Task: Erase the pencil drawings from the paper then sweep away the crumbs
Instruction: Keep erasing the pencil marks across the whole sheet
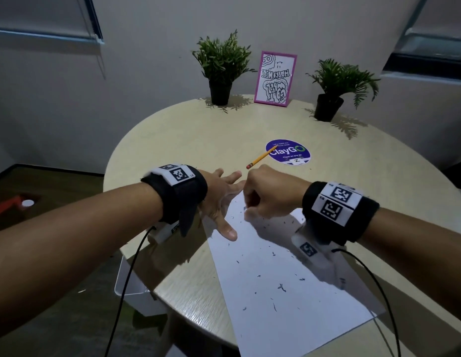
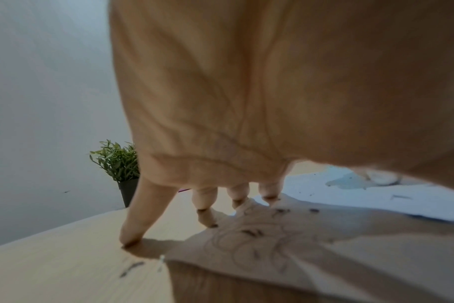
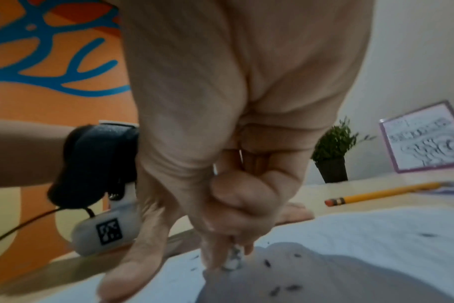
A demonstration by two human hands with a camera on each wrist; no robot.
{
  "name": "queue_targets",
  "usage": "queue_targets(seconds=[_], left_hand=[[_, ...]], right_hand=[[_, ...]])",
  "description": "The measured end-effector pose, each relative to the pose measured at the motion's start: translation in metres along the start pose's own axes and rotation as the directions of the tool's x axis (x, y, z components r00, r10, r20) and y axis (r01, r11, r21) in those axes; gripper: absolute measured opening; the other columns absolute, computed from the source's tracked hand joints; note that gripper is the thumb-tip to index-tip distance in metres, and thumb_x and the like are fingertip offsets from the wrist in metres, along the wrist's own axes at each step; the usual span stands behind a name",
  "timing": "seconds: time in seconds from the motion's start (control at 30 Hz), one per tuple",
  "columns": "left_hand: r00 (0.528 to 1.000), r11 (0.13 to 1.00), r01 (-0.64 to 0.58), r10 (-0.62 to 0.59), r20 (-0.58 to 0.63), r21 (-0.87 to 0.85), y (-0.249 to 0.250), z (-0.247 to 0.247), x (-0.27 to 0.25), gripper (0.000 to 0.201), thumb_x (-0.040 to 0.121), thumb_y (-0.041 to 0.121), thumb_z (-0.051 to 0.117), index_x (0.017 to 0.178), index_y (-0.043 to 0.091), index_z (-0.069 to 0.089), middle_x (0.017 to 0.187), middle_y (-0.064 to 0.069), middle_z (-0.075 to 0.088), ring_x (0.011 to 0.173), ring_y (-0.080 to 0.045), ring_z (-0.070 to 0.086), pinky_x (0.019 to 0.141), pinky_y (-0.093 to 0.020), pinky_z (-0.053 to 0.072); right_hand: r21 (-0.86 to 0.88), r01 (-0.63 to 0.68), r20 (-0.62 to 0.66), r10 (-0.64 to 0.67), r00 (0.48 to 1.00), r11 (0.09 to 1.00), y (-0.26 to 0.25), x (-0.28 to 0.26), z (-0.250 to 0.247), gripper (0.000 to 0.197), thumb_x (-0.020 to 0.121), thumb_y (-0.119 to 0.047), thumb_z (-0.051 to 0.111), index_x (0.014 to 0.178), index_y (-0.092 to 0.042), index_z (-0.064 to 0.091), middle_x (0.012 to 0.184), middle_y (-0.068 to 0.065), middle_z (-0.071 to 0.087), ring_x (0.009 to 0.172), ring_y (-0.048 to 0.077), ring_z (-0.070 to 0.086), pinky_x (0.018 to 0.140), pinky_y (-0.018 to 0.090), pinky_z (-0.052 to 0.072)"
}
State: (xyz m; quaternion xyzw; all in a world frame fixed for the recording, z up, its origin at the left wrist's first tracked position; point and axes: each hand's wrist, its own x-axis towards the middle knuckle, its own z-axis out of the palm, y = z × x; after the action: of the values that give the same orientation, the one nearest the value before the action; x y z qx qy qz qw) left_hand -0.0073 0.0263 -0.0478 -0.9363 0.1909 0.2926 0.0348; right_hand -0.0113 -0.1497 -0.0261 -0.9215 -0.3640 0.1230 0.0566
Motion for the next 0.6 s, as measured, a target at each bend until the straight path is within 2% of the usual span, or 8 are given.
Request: queue_targets(seconds=[0.07, 0.17, 0.27, 0.33, 0.4, 0.43, 0.5, 0.6], left_hand=[[1.000, 1.000, 0.006, -0.006, -0.008, 0.002, 0.000, 0.000, 0.000, 0.141, 0.048, 0.089, 0.069, 0.153, 0.045, -0.015, 0.162, 0.017, -0.025, 0.151, -0.030, -0.018, 0.117, -0.066, 0.011], [1.000, 1.000, 0.022, -0.022, -0.012, -0.001, 0.003, 0.000, -0.001, 0.139, 0.056, 0.082, 0.072, 0.153, 0.042, -0.019, 0.162, 0.015, -0.025, 0.150, -0.028, -0.021, 0.119, -0.064, 0.006], [1.000, 1.000, 0.018, -0.018, -0.003, 0.008, 0.006, -0.002, -0.005, 0.135, 0.058, 0.080, 0.073, 0.154, 0.043, -0.015, 0.162, 0.015, -0.024, 0.150, -0.028, -0.020, 0.118, -0.066, 0.008], [1.000, 0.999, 0.017, -0.018, 0.011, 0.033, 0.007, -0.004, -0.009, 0.124, 0.061, 0.080, 0.071, 0.156, 0.044, 0.000, 0.163, 0.015, -0.018, 0.150, -0.028, -0.021, 0.117, -0.067, 0.012], [1.000, 1.000, 0.015, -0.016, 0.013, 0.022, 0.006, -0.006, -0.011, 0.113, 0.063, 0.080, 0.070, 0.155, 0.041, 0.017, 0.165, 0.014, -0.010, 0.150, -0.026, -0.022, 0.117, -0.066, 0.015], [1.000, 1.000, 0.010, -0.010, 0.008, 0.008, 0.006, -0.006, -0.011, 0.116, 0.062, 0.081, 0.070, 0.155, 0.043, 0.013, 0.165, 0.015, -0.012, 0.150, -0.026, -0.022, 0.117, -0.066, 0.014], [1.000, 1.000, 0.001, -0.001, 0.001, 0.003, 0.004, -0.003, -0.007, 0.130, 0.058, 0.083, 0.071, 0.154, 0.045, -0.009, 0.162, 0.017, -0.023, 0.150, -0.029, -0.021, 0.117, -0.067, 0.011], [0.999, 0.999, 0.032, -0.033, 0.012, 0.003, 0.004, -0.001, -0.003, 0.139, 0.057, 0.083, 0.071, 0.153, 0.042, -0.021, 0.160, 0.017, -0.028, 0.150, -0.027, -0.022, 0.118, -0.066, 0.008]], right_hand=[[0.001, 0.008, 0.015, -0.008, 1.000, 1.000, 0.001, 0.002, -0.004, 0.021, 0.083, -0.027, 0.077, 0.071, -0.010, 0.076, 0.052, -0.011, 0.062, 0.056, -0.001, 0.053, 0.057, 0.023, 0.046], [-0.019, -0.089, -0.121, 0.086, 0.989, 0.996, 0.019, 0.014, -0.011, 0.020, 0.083, -0.023, 0.077, 0.072, -0.007, 0.073, 0.056, -0.008, 0.056, 0.066, 0.014, 0.059, 0.060, 0.025, 0.043], [-0.056, -0.116, -0.145, 0.107, 0.984, 0.992, 0.010, 0.016, -0.001, 0.018, 0.082, -0.019, 0.074, 0.072, -0.008, 0.065, 0.072, 0.007, 0.063, 0.075, 0.027, 0.064, 0.062, 0.032, 0.052], [-0.040, -0.037, -0.060, 0.035, 0.998, 0.999, -0.008, 0.011, 0.008, 0.020, 0.082, -0.020, 0.074, 0.069, -0.009, 0.065, 0.083, 0.009, 0.066, 0.080, 0.022, 0.064, 0.064, 0.033, 0.054], [0.004, 0.020, 0.012, -0.021, 1.000, 1.000, -0.016, 0.008, 0.007, 0.022, 0.080, -0.025, 0.077, 0.062, -0.014, 0.068, 0.086, 0.006, 0.071, 0.076, 0.005, 0.063, 0.060, 0.025, 0.049], [0.011, 0.014, 0.016, -0.014, 1.000, 1.000, -0.012, 0.011, 0.003, 0.021, 0.079, -0.026, 0.078, 0.063, -0.014, 0.071, 0.081, 0.007, 0.073, 0.067, -0.001, 0.062, 0.057, 0.023, 0.048], [-0.007, -0.068, -0.034, 0.067, 0.997, 0.998, 0.005, 0.022, -0.006, 0.021, 0.079, -0.025, 0.078, 0.064, -0.011, 0.073, 0.070, 0.010, 0.072, 0.059, -0.001, 0.061, 0.058, 0.026, 0.054], [-0.016, -0.183, -0.132, 0.179, 0.975, 0.983, 0.023, 0.034, -0.011, 0.022, 0.077, -0.024, 0.081, 0.064, -0.013, 0.067, 0.072, 0.008, 0.068, 0.083, 0.021, 0.071, 0.067, 0.036, 0.061]])
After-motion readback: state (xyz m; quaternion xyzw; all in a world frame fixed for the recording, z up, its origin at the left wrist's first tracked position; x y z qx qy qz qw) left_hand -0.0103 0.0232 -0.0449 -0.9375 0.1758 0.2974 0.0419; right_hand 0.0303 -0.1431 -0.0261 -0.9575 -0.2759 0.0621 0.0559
